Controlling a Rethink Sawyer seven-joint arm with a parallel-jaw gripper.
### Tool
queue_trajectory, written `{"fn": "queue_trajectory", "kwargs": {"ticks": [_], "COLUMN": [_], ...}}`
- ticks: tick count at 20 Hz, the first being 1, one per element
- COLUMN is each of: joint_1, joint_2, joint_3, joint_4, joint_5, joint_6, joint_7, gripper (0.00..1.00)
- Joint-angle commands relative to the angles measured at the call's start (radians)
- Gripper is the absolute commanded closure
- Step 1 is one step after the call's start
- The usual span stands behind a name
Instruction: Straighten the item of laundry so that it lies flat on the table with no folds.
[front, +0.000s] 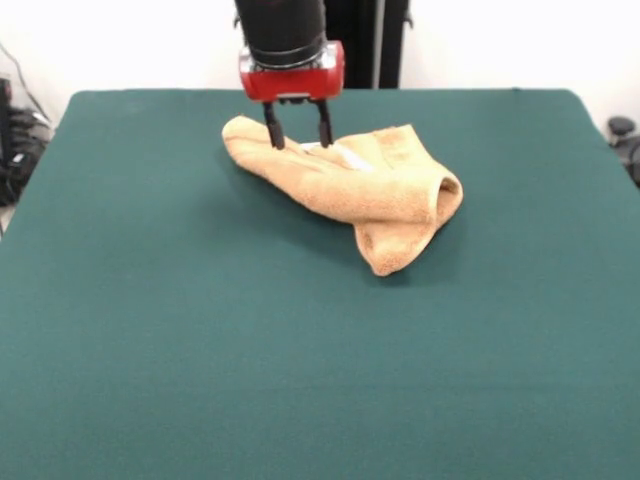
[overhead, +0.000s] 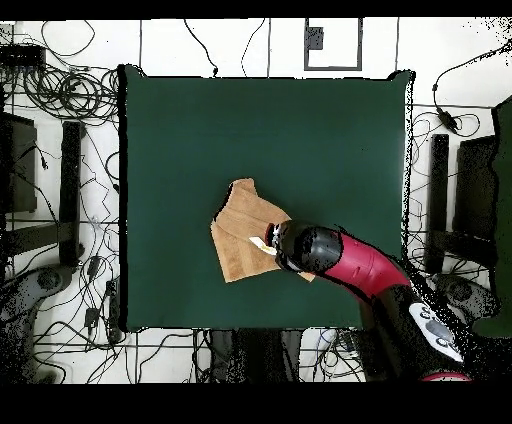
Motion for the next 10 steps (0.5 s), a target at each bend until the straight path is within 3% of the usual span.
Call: {"fn": "queue_trajectory", "kwargs": {"ticks": [1, 10], "joint_1": [-0.025, -0.121], "joint_2": [0.088, 0.177], "joint_3": [0.134, 0.252], "joint_4": [0.038, 0.030], "joint_5": [0.069, 0.071], "joint_6": [0.010, 0.023], "joint_7": [0.143, 0.079], "gripper": [0.00, 0.00]}}
